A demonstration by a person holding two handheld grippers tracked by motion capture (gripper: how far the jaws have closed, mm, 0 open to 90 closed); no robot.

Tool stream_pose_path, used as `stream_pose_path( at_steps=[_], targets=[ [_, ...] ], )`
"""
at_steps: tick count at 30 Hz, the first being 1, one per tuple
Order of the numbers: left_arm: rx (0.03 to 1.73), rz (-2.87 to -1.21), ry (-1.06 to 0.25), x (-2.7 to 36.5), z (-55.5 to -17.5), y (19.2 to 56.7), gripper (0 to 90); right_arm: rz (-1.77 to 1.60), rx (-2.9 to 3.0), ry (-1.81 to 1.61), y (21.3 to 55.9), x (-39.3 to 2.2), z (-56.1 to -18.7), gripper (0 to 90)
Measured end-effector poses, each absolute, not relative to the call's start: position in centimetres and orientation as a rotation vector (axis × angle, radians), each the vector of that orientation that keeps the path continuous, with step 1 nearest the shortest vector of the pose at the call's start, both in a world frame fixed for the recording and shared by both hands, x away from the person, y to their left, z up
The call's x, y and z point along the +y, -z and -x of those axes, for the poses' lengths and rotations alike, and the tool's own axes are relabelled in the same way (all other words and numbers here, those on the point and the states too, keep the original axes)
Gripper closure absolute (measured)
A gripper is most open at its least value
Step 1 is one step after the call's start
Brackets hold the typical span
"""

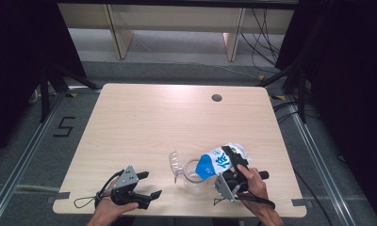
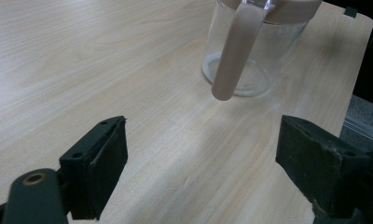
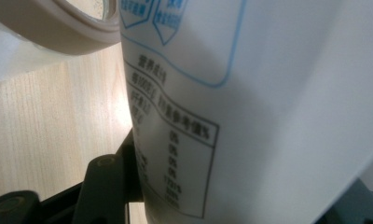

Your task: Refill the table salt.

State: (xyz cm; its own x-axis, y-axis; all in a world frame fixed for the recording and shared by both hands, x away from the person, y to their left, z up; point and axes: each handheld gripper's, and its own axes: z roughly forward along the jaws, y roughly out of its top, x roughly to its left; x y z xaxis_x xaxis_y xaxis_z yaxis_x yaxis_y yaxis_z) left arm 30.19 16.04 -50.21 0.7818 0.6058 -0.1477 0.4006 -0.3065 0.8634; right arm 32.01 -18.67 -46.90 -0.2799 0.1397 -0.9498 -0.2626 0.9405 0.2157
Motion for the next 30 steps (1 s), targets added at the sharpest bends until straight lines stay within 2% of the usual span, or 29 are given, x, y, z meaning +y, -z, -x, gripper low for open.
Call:
stream_pose_path(
  at_steps=[30],
  targets=[
    [0.763, -1.940, -0.250, 16.02, -30.16, 50.21, 16.1, 0.027, 1.808, -0.382, 47.19, -18.67, -31.73, 46.8]
  ],
)
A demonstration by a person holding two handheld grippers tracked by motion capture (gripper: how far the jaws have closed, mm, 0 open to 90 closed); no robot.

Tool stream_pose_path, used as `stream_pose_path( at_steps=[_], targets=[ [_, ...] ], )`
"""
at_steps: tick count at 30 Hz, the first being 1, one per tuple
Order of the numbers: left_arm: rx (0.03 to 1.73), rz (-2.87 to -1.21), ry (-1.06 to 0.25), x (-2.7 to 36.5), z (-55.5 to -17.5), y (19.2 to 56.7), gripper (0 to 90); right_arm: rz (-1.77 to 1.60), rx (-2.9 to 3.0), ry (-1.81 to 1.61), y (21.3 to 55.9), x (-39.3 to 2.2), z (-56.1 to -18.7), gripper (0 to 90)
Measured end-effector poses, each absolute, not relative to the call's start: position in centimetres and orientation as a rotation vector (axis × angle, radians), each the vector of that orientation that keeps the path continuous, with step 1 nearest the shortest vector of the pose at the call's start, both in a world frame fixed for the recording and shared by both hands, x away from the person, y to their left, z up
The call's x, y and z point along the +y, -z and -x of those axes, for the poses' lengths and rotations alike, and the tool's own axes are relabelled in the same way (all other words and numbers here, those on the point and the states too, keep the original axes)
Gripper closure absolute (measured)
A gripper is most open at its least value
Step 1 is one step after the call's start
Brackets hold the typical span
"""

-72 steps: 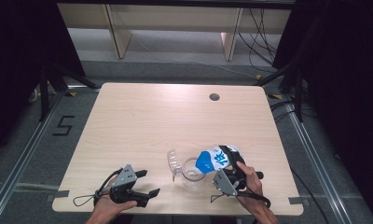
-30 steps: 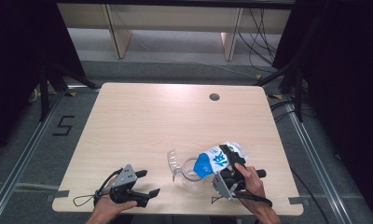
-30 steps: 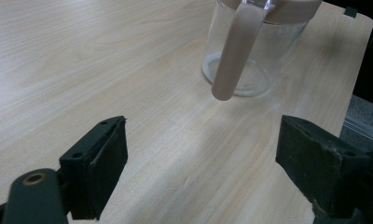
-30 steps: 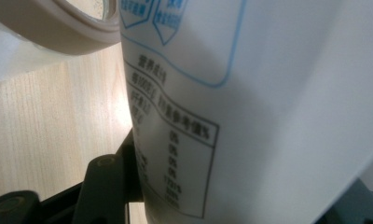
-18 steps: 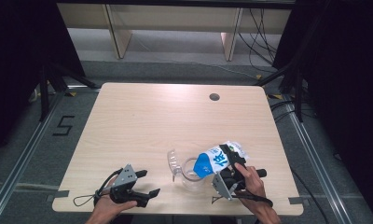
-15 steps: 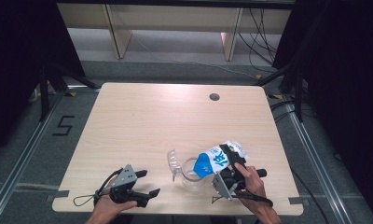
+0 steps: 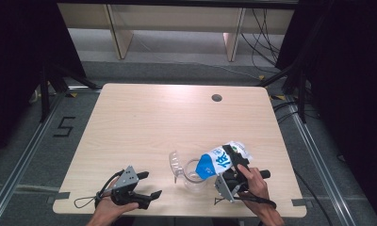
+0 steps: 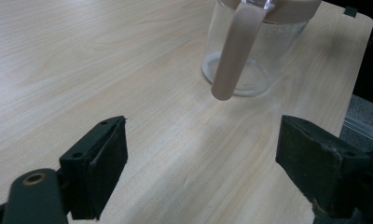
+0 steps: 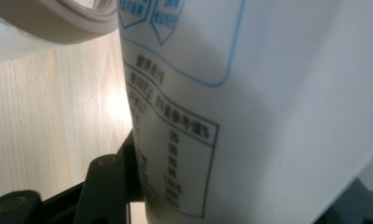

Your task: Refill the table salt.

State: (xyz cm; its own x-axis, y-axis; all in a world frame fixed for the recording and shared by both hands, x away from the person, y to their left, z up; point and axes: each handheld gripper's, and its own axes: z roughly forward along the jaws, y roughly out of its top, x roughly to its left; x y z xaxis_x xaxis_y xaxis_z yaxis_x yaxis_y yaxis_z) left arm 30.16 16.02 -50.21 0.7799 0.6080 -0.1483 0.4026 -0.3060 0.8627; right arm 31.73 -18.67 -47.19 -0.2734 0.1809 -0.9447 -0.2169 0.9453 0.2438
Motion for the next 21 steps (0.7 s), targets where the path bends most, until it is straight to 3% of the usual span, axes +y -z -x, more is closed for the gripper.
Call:
stream_pose_path(
  at_steps=[21],
  targets=[
    [0.757, -1.943, -0.252, 16.04, -30.20, 50.21, 16.1, 0.167, 1.759, -0.248, 46.55, -18.67, -31.74, 47.5]
  ],
)
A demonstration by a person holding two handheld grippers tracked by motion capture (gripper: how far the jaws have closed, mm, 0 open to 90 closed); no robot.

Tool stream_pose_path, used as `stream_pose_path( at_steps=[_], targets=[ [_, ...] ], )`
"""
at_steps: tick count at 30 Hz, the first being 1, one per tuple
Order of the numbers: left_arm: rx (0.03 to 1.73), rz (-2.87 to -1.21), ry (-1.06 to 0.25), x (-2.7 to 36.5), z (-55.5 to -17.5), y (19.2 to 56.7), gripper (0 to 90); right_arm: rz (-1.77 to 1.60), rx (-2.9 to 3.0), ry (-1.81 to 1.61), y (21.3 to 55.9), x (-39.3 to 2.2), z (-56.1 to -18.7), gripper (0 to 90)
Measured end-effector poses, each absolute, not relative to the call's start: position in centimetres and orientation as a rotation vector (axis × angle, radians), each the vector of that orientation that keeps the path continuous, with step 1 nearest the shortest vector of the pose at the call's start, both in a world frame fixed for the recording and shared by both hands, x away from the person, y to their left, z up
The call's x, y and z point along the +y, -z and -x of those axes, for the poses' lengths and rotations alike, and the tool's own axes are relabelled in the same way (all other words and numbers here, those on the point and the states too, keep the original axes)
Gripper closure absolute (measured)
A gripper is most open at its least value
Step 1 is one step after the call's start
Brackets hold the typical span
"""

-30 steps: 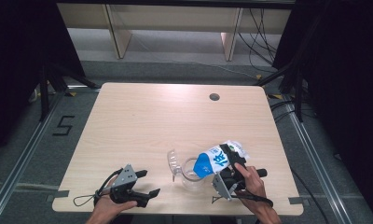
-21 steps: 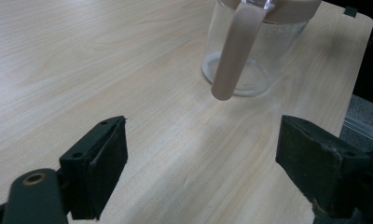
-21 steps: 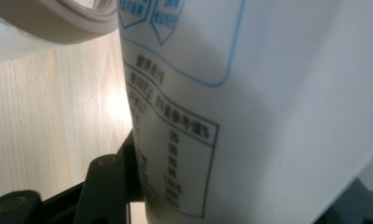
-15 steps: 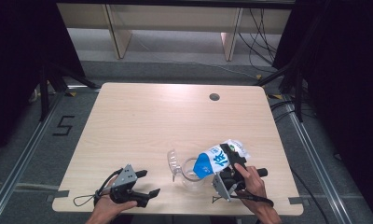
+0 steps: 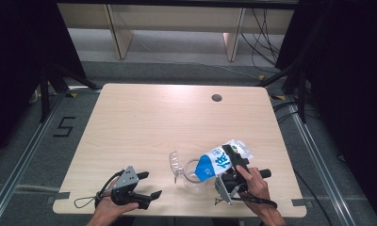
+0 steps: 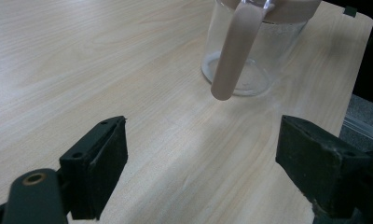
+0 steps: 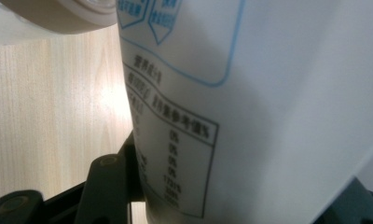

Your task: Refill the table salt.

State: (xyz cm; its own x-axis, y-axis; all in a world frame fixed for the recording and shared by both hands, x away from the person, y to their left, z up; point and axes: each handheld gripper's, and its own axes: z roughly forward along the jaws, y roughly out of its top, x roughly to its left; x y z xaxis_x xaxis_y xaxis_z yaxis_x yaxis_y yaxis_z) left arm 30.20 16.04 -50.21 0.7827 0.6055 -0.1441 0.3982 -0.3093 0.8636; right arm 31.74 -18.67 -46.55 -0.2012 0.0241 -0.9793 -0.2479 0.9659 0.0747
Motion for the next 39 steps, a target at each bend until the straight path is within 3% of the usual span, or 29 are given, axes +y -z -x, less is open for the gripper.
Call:
stream_pose_path(
  at_steps=[39],
  targets=[
    [0.754, -1.940, -0.251, 16.01, -30.22, 50.24, 16.1, 0.266, 1.722, -0.157, 46.48, -18.36, -31.75, 48.6]
  ],
)
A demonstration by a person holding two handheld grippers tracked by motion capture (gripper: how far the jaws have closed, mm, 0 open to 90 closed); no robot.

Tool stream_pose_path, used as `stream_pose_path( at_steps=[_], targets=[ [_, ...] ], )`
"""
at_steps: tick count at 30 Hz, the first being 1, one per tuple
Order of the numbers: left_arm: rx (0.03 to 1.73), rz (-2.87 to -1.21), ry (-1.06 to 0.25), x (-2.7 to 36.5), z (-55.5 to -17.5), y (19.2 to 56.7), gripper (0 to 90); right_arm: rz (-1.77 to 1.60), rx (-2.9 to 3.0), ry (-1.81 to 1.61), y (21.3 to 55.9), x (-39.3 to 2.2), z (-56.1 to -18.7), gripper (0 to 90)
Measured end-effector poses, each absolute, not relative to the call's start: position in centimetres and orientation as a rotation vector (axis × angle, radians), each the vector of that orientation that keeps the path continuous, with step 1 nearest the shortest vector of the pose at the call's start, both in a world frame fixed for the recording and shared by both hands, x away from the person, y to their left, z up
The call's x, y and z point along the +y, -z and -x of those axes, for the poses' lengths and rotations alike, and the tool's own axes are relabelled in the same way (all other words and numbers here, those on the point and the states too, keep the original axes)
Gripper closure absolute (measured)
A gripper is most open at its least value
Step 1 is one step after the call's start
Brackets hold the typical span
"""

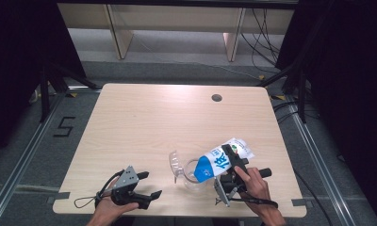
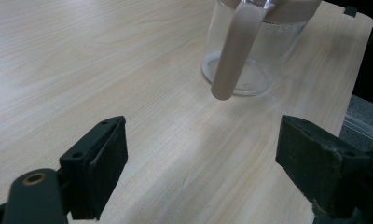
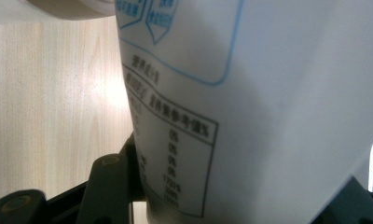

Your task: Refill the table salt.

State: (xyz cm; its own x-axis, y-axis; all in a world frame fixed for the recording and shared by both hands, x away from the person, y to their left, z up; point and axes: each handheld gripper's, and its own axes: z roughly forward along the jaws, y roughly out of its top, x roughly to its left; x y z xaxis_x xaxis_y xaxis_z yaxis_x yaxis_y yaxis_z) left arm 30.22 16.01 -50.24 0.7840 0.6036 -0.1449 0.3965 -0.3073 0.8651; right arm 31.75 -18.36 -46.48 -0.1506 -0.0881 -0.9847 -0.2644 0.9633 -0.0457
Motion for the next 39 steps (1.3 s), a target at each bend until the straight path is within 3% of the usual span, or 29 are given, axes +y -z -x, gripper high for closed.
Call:
stream_pose_path(
  at_steps=[39],
  targets=[
    [0.745, -1.940, -0.249, 15.97, -30.26, 50.27, 16.1, 0.302, 1.682, -0.106, 46.29, -18.20, -31.67, 49.9]
  ],
)
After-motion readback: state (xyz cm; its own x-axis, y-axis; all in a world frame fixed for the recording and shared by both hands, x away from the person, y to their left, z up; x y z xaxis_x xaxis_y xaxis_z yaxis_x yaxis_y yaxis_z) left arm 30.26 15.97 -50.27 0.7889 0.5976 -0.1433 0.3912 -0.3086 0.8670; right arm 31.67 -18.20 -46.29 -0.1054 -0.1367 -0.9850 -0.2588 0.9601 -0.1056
